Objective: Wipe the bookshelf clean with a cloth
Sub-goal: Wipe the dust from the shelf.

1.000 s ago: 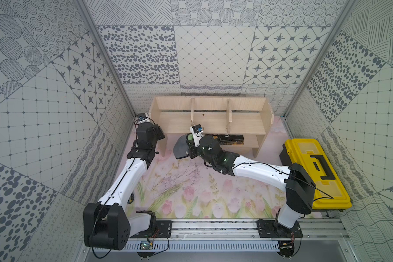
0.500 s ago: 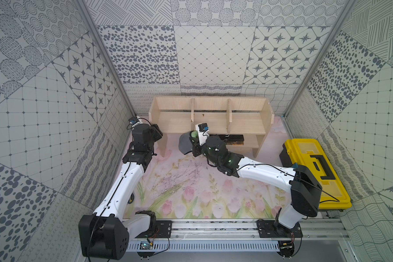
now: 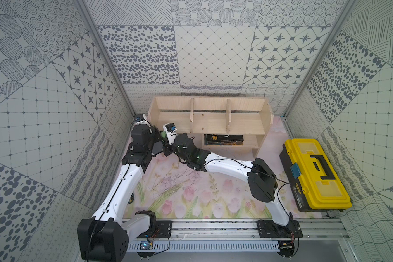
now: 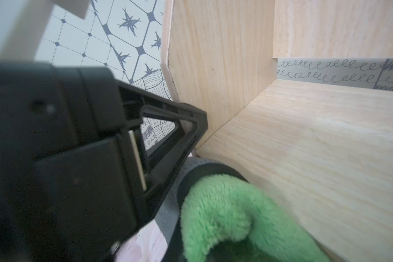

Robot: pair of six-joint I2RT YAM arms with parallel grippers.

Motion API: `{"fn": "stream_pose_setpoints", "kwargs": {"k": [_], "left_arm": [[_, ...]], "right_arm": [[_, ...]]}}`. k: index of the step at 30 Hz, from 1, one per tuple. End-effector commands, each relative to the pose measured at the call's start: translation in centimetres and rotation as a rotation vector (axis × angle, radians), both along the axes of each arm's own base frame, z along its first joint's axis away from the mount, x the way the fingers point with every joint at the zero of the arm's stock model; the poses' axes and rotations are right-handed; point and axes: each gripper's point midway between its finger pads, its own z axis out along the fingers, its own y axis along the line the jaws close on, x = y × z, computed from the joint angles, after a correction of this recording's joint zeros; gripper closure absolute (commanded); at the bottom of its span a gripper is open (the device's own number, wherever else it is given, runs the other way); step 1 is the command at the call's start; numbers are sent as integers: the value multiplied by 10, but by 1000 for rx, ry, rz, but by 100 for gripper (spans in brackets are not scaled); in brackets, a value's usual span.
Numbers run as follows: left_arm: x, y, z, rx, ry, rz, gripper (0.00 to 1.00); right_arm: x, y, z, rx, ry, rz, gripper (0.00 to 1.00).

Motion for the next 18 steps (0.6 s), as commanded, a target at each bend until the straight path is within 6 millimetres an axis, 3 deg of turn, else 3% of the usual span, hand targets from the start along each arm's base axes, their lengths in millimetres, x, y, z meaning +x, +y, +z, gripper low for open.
{"fn": "stream_pose_setpoints", "kwargs": {"k": [1,3,5,8,12,14,18], "left_arm": [[-3,18,4,-237,-66,171,83],[-2,20,3,-239,-63,179,78],[-1,23,1,-247,-61,185,69],[2,26,3,-246,-68,169,51],[13,26,8,-277,-80,118,36],[19,22,7,-298,-81,81,35],[21,16,9,-322,-97,46,57]], "right_arm": [[8,7,-30,-9,56,-21,100],[-2,5,-58,-32,101,-6,100],[-13,-1,-74,-35,113,-2,100],[-19,-15,-75,-33,115,-20,100],[-19,-25,-36,-2,52,-32,100],[-18,-24,-15,22,22,-33,100],[-11,-22,28,124,-40,-67,100]]}}
